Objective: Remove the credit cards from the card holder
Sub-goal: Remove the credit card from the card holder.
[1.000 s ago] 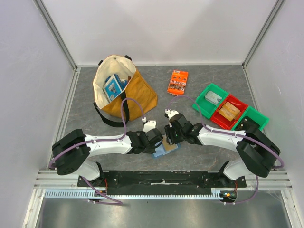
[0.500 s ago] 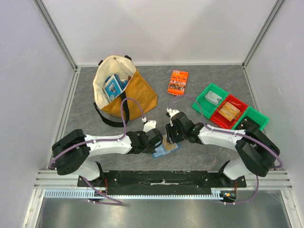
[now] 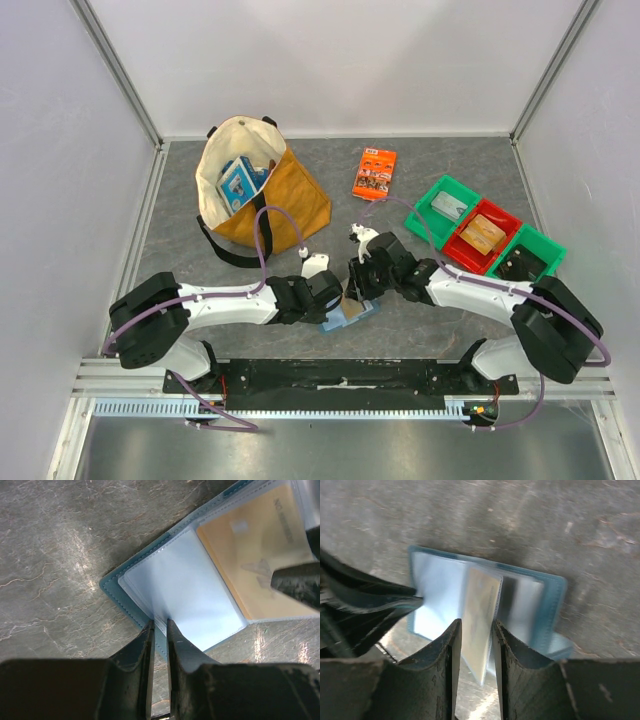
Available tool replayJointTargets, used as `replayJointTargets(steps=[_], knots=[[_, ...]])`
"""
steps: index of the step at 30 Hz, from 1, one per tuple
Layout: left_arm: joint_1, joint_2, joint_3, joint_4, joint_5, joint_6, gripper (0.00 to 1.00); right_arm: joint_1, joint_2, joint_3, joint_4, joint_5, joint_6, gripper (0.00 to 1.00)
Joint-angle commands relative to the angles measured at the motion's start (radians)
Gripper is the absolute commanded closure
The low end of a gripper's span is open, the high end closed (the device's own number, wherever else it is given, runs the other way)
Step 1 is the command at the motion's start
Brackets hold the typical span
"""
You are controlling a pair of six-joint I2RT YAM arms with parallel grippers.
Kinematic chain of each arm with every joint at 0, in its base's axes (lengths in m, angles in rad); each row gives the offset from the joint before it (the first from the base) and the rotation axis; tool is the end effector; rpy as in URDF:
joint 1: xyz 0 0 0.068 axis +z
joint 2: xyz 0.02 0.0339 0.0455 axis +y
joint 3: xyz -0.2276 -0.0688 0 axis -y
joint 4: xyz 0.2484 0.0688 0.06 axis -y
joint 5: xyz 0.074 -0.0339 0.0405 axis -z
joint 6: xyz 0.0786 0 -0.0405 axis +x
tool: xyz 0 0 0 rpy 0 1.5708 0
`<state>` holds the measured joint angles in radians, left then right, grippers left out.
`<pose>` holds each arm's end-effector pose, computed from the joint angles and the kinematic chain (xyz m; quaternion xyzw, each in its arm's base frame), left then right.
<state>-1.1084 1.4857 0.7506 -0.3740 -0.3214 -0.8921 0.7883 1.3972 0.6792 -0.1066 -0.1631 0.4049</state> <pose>0.1522 -0.2497 0.0852 0.0673 0.9593 -0.1060 0.2531 0.2096 0.2289 0.1082 -0.2060 0.9054 0.2669 0.2579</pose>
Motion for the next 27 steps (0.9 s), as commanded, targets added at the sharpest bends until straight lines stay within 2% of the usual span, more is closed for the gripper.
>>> replayJointTargets(steps=[1, 8, 17, 23, 27], knots=[[-0.002, 0.019, -0.011, 0.01, -0.01, -0.001, 0.8, 0.017, -0.052, 0.011, 0.062, -0.141, 0.038, 0.62], [-0.004, 0.012, -0.013, 0.01, -0.013, -0.005, 0.8, 0.017, -0.063, 0.02, 0.065, -0.208, 0.052, 0.62], [-0.004, -0.131, -0.095, 0.017, -0.085, -0.09, 0.77, 0.037, 0.043, -0.004, 0.214, -0.288, 0.107, 0.57], [-0.004, -0.278, -0.166, 0.015, -0.142, -0.162, 0.75, 0.035, 0.02, -0.003, 0.191, -0.225, 0.086, 0.57], [-0.002, -0.36, -0.188, 0.052, -0.125, -0.159, 0.73, 0.025, 0.0, -0.02, 0.182, -0.164, 0.087, 0.58]])
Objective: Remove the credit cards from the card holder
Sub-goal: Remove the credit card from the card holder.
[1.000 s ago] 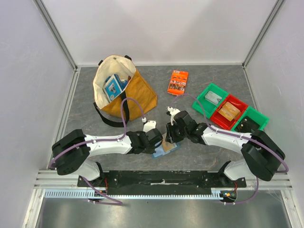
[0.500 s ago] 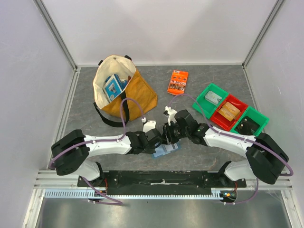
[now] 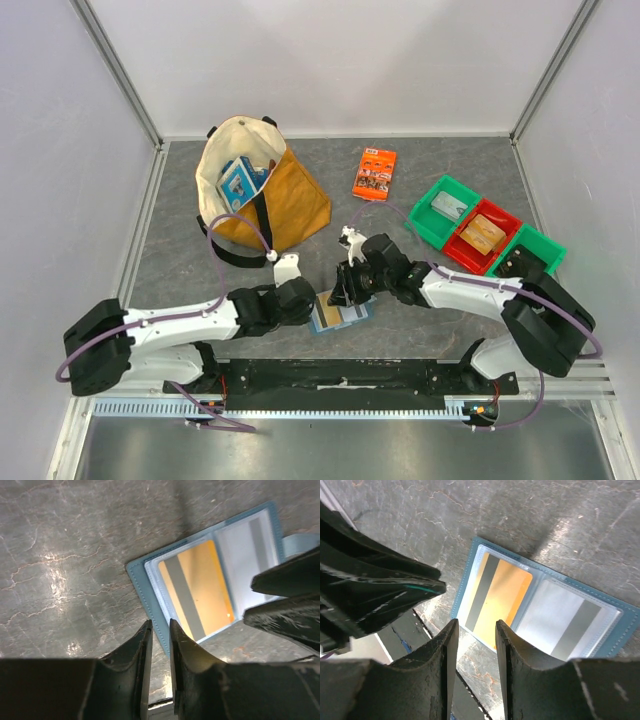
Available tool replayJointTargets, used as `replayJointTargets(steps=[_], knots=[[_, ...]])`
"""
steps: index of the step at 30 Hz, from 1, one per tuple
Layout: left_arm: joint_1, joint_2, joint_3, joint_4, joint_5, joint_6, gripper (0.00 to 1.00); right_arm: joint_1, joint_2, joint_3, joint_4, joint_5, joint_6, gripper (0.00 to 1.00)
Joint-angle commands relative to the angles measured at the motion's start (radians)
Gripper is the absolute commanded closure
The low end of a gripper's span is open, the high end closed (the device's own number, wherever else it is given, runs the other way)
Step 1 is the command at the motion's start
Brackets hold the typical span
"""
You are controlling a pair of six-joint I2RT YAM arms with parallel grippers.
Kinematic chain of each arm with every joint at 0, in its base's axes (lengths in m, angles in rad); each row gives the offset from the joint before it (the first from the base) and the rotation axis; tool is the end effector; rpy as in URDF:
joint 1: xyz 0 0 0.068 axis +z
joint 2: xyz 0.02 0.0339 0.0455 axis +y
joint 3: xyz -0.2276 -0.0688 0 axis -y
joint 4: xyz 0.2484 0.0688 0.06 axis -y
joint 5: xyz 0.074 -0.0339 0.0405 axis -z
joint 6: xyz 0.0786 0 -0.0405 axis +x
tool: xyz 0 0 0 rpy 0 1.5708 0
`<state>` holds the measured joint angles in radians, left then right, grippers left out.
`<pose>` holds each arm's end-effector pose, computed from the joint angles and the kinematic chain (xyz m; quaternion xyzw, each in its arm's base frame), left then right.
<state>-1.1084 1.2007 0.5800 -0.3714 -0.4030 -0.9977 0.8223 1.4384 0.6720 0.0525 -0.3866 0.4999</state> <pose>0.1412 -0.2142 0.1075 -0.0051 0.9408 -0.1480 0.3050 0.1971 0.2557 0.1139 -0.2221 0.8683 0.3883 0.2145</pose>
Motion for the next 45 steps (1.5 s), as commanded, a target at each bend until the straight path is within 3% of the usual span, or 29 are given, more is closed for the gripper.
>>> replayJointTargets(steps=[1, 8, 20, 27, 45], knots=[[-0.001, -0.079, -0.019, 0.08, -0.025, -0.039, 0.73, -0.011, -0.039, -0.017, 0.024, 0.063, -0.006, 0.58], [0.073, -0.017, -0.028, 0.262, 0.137, 0.014, 0.76, -0.044, 0.0, -0.083, 0.138, 0.016, 0.045, 0.63], [0.212, 0.12, -0.158, 0.442, 0.342, -0.087, 0.95, -0.094, 0.092, -0.153, 0.339, -0.1, 0.124, 0.67], [0.229, 0.128, -0.198, 0.454, 0.359, -0.114, 0.98, -0.109, 0.151, -0.167, 0.38, -0.113, 0.138, 0.7], [0.237, 0.106, -0.221, 0.457, 0.36, -0.119, 0.98, -0.153, 0.191, -0.215, 0.515, -0.218, 0.195, 0.89]])
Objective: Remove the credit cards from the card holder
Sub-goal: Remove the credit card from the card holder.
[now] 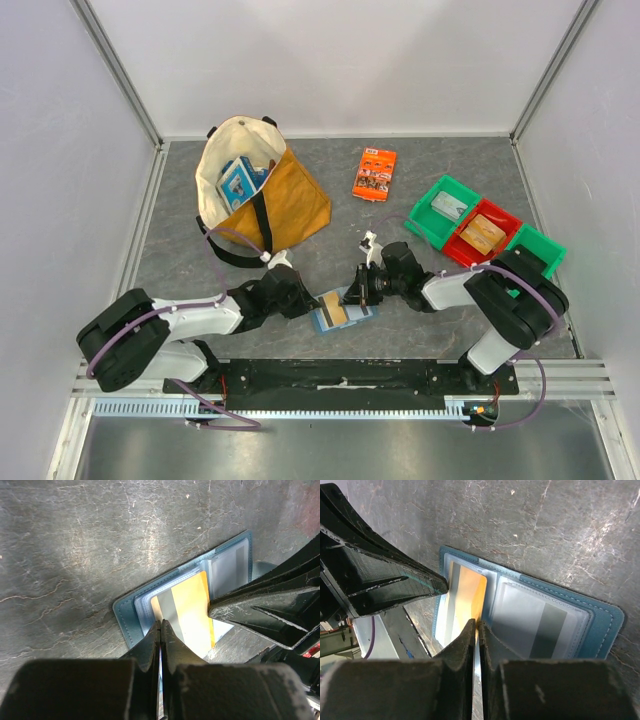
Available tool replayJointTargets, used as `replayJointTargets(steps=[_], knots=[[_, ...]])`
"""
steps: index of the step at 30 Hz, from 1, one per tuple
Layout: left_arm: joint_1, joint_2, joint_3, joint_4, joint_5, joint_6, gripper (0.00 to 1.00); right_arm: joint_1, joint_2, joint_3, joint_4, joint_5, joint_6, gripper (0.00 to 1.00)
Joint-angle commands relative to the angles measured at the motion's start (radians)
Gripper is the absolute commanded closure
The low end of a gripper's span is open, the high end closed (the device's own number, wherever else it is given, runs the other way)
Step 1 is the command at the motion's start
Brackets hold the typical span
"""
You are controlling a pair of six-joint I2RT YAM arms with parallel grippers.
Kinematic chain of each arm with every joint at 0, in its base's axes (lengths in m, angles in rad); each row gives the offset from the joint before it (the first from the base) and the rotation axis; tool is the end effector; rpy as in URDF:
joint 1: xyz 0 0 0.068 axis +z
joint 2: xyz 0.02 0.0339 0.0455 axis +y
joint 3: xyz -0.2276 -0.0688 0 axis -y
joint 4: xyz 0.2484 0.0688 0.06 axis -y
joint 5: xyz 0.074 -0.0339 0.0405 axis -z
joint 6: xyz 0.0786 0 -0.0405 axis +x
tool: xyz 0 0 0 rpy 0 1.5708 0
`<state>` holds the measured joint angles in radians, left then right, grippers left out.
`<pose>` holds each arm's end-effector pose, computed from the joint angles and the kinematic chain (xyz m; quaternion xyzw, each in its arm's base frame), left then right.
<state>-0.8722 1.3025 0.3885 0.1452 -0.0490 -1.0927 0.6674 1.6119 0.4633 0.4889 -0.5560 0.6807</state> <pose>0.1756 -0.2031 0.0668 -0.1108 0.9138 -0.3121 0.2353 0.2077 0.2165 0.0526 -0.1150 0.8643 0.4566 0.1767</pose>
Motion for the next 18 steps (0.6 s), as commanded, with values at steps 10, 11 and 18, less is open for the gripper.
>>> replayJointTargets(steps=[10, 11, 18], knots=[[0.001, -0.017, -0.04, -0.062, -0.002, -0.027, 0.98, -0.051, -0.004, -0.029, 0.071, -0.065, 0.002, 1.0], [0.001, -0.019, -0.043, -0.062, 0.0, -0.027, 0.98, -0.054, -0.01, -0.032, 0.068, -0.068, -0.001, 1.0], [0.002, -0.025, -0.043, -0.067, 0.0, -0.026, 0.98, -0.057, -0.018, -0.026, 0.057, -0.076, -0.004, 1.0]])
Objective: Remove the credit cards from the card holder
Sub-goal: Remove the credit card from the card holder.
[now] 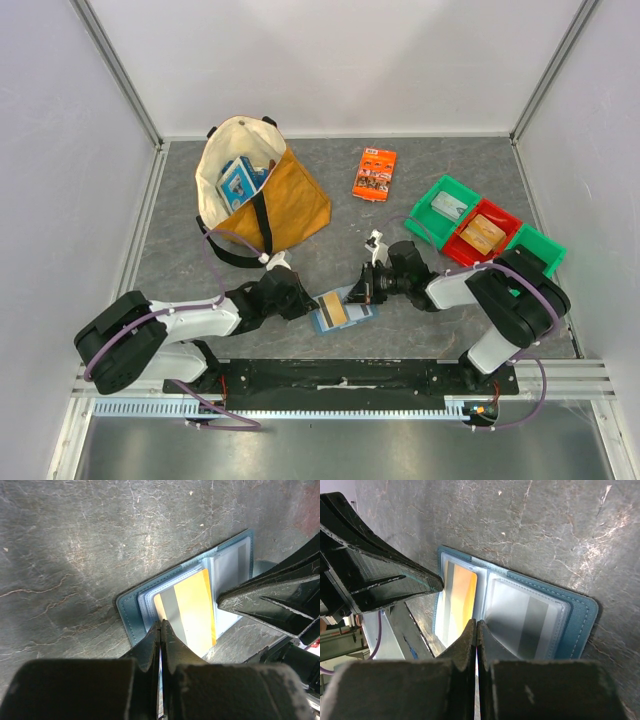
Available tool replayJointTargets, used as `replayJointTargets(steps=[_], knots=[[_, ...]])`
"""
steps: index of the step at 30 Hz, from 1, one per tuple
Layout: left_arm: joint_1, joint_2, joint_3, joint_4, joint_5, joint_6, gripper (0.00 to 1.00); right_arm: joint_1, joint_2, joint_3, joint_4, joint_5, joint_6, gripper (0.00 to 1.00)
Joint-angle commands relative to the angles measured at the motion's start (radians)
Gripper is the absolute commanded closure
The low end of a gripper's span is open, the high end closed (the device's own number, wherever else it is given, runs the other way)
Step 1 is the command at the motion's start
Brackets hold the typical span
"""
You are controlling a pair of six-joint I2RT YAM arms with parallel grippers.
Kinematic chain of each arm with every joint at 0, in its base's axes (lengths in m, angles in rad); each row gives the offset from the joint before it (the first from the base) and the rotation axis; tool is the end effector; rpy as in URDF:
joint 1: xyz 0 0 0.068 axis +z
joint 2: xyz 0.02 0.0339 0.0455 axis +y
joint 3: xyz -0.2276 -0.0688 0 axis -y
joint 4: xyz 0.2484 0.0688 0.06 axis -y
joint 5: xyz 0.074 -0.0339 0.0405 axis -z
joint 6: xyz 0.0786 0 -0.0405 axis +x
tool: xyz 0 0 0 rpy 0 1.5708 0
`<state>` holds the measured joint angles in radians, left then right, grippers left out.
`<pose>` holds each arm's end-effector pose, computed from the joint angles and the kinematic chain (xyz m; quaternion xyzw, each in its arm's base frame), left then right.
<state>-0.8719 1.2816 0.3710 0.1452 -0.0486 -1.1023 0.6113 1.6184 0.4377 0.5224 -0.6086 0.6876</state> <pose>0.1733 -0.2003 0.0666 -0.1152 0.9125 -0.3146 0.2346 0.2120 0.2034 0.0492 -0.0992 0.8609 0.4684 0.1721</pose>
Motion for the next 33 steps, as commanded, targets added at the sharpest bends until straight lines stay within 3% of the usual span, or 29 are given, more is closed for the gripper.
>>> replayJointTargets(steps=[1, 9, 33], knots=[[0.001, -0.005, -0.026, -0.067, 0.001, -0.013, 0.98, -0.001, -0.022, -0.001, 0.03, -0.029, -0.007, 0.97], [0.002, 0.005, -0.021, -0.067, 0.007, -0.01, 0.98, 0.002, 0.023, 0.001, 0.1, -0.066, 0.033, 0.84], [0.002, 0.018, -0.02, -0.056, 0.021, -0.007, 0.98, 0.036, 0.069, 0.03, 0.128, -0.089, 0.041, 0.82]])
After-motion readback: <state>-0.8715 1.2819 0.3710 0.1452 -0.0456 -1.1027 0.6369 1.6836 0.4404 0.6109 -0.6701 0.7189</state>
